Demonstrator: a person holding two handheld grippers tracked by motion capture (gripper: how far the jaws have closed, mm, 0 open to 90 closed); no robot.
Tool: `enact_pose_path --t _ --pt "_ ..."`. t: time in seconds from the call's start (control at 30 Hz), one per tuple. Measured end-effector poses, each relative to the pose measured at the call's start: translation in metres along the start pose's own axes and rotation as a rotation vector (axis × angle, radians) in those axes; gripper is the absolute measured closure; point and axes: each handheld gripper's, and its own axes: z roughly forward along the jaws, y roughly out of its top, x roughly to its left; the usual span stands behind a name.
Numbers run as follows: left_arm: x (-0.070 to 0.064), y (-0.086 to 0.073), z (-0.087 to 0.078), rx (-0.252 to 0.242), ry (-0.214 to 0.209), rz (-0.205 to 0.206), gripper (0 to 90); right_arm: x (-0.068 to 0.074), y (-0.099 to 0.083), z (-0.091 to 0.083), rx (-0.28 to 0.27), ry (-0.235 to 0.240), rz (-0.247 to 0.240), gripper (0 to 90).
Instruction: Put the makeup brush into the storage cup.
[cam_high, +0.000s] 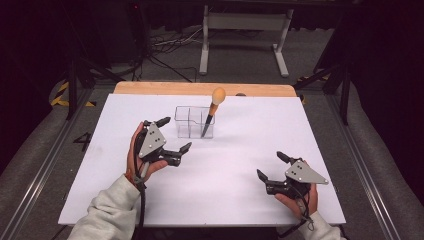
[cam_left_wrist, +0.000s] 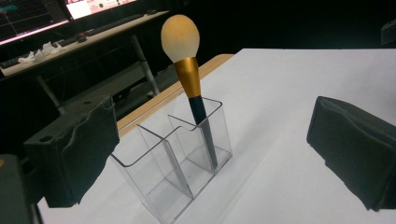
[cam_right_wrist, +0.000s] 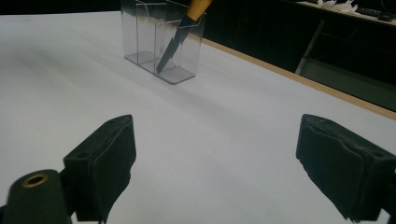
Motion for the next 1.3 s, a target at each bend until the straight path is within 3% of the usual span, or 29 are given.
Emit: enact_pose_path --t 0.93,1.3 --pt "0.013 -0.027 -0.036 0.038 0.029 -0.002 2.6 0.002 0.001 0.002 0.006 0.001 -0.006 12.7" --pt "0.016 -0.041 -0.047 0.076 0.032 -0.006 2.6 0.002 0.001 0.002 0.008 0.002 -0.008 12.7"
